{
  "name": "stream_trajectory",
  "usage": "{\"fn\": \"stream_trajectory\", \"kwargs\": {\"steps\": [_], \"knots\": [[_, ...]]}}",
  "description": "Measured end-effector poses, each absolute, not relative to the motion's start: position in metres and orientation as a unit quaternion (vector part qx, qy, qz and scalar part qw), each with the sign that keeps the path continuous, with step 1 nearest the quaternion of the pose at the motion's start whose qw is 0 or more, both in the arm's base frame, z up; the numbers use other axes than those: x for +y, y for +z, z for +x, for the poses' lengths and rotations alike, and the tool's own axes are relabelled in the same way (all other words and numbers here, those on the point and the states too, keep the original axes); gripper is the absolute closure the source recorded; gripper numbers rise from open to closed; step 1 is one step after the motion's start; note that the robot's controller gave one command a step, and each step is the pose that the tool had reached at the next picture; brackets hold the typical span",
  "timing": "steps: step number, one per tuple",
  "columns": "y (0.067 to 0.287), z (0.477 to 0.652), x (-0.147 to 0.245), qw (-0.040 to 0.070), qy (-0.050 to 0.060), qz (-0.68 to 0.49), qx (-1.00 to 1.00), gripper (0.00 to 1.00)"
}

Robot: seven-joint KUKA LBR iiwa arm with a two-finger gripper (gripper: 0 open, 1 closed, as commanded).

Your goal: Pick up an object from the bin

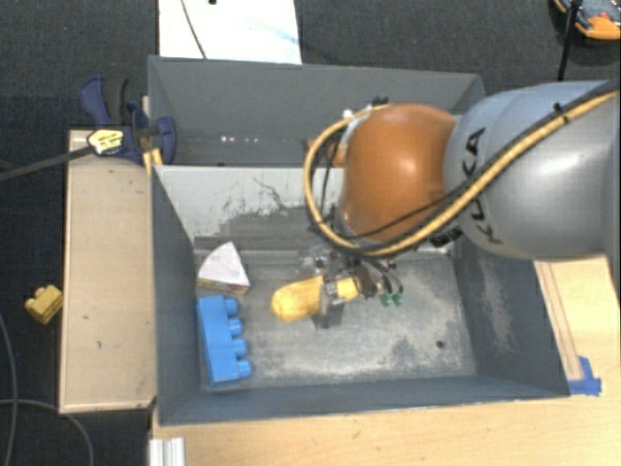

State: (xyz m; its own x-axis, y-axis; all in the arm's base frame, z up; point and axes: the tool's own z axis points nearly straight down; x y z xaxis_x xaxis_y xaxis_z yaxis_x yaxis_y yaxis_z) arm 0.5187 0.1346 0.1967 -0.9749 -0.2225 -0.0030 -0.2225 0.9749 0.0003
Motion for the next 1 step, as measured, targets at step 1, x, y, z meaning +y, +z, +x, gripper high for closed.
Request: {"fn": "stream_trajectory", "kwargs": {"steps": [1], "knots": [[0.1967,0.5187,0.1347,0.001,0.0,-0.112,0.994,1.0]]}}
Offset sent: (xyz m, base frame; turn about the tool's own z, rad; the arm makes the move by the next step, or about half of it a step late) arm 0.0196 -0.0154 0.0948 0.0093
